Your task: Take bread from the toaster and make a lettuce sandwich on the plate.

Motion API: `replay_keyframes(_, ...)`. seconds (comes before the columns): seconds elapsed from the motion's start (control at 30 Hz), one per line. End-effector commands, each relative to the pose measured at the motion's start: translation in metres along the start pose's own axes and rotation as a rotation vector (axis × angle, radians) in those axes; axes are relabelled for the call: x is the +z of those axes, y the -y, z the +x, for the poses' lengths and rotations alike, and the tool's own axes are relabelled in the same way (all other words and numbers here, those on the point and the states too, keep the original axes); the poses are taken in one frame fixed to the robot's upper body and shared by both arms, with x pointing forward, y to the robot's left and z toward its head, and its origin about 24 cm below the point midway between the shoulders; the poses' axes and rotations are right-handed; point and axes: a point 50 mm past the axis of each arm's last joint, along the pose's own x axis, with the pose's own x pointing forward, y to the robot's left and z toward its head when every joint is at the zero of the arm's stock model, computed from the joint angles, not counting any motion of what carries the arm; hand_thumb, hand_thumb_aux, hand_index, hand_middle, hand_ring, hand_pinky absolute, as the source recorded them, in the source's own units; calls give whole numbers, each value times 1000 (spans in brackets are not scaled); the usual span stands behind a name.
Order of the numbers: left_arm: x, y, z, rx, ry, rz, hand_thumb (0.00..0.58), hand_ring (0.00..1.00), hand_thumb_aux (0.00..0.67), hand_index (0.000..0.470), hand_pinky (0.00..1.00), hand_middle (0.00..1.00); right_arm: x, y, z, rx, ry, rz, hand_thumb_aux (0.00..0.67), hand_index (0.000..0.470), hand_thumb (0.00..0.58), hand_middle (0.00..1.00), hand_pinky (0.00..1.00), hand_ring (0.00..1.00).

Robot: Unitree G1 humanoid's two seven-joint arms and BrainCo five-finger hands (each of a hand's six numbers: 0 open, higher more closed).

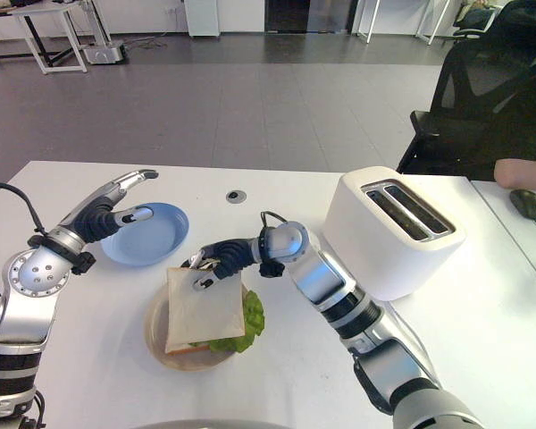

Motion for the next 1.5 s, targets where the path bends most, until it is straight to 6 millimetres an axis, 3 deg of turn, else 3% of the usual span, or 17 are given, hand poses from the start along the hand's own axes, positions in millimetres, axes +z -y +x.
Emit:
replay_keyframes(0.03,1,5,-1,-17,-2,-10,0,0,0,0,0,0,-4,0,13,9,-18,-9,670,470,580,0,0,0)
replay_keyframes(0.2,9,13,-1,-38,38,-22,0,0,0,0,0,0,-26,-3,29,11,-72,-3,670,470,580,0,0,0)
replay_keyframes(0.33,27,24,-1,-88,125,-73,0,0,0,0,0,0,-40,-8,36,16,-89,5,670,470,580,0,0,0)
replay_keyframes(0.5,69,67,-21,-407,383,-411,0,0,0,0,0,0,-47,-8,40,17,-83,23,670,470,580,0,0,0)
replay_keyframes(0.6,75,91,-42,-653,427,-586,0,0,0,0,0,0,-49,-8,40,14,-77,36,670,470,580,0,0,0)
replay_keyframes(0.7,71,114,-58,-809,389,-598,0,0,0,0,0,0,-49,-7,40,8,-69,44,670,470,580,0,0,0)
replay_keyframes(0.8,59,126,-64,-835,312,-569,0,0,0,0,0,0,-47,-7,39,13,-57,53,670,470,580,0,0,0)
replay_keyframes(1.1,23,129,-63,-746,146,-416,0,0,0,0,0,0,-43,-3,34,7,-22,82,670,470,580,0,0,0)
replay_keyframes(1.3,6,139,-64,-752,34,-545,0,0,0,0,0,0,-52,-11,31,67,-66,85,670,470,580,0,0,0)
replay_keyframes(1.33,3,142,-65,-755,0,-600,0,0,0,0,0,0,-53,-13,30,86,-76,80,568,398,566,0,0,0)
replay_keyframes(1.37,-1,146,-66,-763,-44,-650,0,0,0,0,0,0,-54,-15,29,107,-83,69,444,311,514,0,0,0)
replay_keyframes(1.4,-4,148,-67,-771,-72,-676,0,0,0,0,0,0,-53,-16,28,119,-87,58,0,0,0,0,0,0)
replay_keyframes(1.5,-9,154,-66,-757,-139,-838,0,0,0,0,0,0,-45,-8,26,86,-77,11,0,0,0,0,0,0)
